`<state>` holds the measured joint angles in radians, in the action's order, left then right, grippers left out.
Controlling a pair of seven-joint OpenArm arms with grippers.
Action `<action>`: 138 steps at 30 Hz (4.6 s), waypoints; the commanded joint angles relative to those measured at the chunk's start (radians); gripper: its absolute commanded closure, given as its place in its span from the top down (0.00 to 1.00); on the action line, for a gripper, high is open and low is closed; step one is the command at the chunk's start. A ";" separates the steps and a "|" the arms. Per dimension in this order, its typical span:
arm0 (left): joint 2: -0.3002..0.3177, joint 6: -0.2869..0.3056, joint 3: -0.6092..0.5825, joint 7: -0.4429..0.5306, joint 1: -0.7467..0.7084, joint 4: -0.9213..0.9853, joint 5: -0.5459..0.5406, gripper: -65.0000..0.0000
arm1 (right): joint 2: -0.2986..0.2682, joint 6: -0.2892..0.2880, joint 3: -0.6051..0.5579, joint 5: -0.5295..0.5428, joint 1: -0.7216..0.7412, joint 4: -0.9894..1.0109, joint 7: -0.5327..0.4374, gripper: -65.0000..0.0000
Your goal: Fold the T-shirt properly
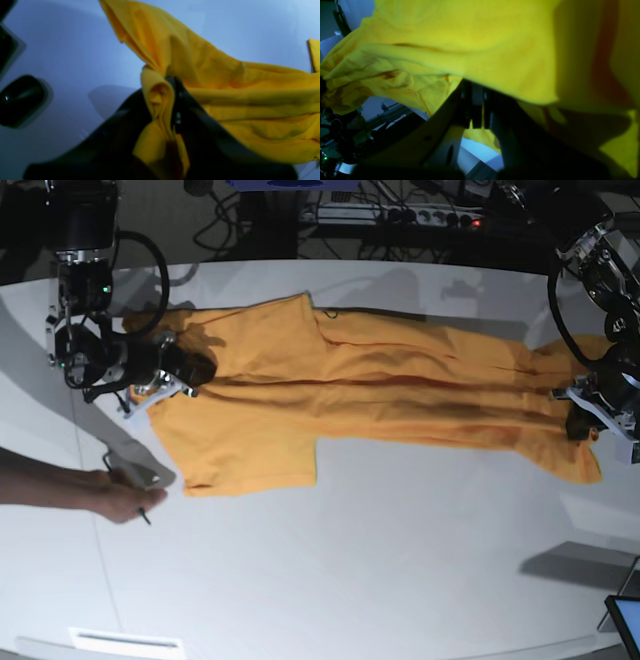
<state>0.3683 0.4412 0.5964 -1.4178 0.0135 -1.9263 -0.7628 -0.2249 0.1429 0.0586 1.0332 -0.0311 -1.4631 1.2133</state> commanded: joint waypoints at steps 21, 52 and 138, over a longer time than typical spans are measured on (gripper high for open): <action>-0.119 -0.003 -0.114 0.021 0.144 -0.020 -0.007 0.00 | -0.003 0.014 -0.082 -0.072 -0.019 0.005 -0.040 0.00; -0.417 -0.117 -0.517 0.021 0.165 0.064 0.004 0.00 | -0.005 0.014 -0.079 -0.072 -0.008 0.046 -0.063 0.00; -0.119 -0.161 -0.568 0.248 -0.024 0.015 -0.255 0.84 | -0.023 0.014 -0.082 -0.072 -0.007 0.045 -0.060 0.00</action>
<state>0.2409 0.2798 0.0235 -1.1927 -0.0296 -1.8935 -0.9989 -0.2314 0.1276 -0.0200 1.0863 -0.0250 -1.4284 1.1454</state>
